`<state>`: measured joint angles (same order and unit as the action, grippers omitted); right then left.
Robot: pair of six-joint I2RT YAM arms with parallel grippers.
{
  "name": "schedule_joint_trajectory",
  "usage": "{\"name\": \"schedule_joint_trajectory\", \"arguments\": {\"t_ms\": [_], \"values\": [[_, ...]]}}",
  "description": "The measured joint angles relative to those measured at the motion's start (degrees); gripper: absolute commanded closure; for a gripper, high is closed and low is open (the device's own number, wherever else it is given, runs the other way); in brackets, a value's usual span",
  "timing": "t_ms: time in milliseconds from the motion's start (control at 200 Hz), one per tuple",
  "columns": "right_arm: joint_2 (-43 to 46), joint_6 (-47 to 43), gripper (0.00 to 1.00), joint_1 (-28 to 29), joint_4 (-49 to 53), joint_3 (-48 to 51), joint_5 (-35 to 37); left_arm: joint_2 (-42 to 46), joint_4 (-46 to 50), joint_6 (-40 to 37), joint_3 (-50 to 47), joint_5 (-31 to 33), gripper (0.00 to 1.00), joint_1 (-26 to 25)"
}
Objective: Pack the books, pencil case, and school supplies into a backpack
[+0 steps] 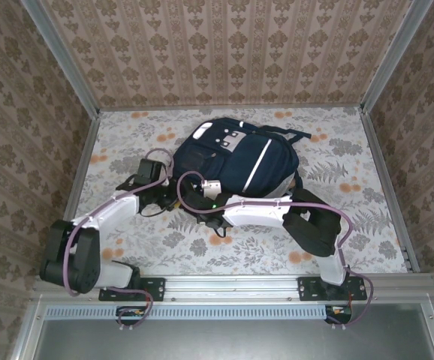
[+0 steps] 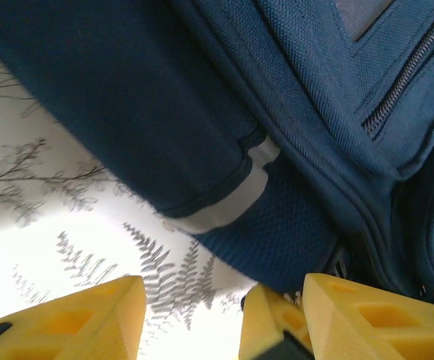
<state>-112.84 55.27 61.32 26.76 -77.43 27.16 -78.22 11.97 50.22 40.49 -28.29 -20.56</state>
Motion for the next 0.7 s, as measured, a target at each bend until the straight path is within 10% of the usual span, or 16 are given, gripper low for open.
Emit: {"name": "schedule_joint_trajectory", "arguments": {"t_ms": [250, 420, 700], "values": [[1.1, 0.0, 1.0, -0.2, -0.5, 0.4, -1.5, -5.5, -6.4, 5.0, -0.1, 1.3, 0.47, -3.4], [2.2, 0.0, 1.0, -0.4, -0.5, 0.4, -2.3, -7.3, -8.8, 7.5, -0.3, 2.6, 1.0, -4.5], [4.0, -0.2, 1.0, -0.4, -3.3, 2.9, -3.2, -6.9, -4.1, 7.1, 1.8, 1.8, 1.0, -0.9]]}}
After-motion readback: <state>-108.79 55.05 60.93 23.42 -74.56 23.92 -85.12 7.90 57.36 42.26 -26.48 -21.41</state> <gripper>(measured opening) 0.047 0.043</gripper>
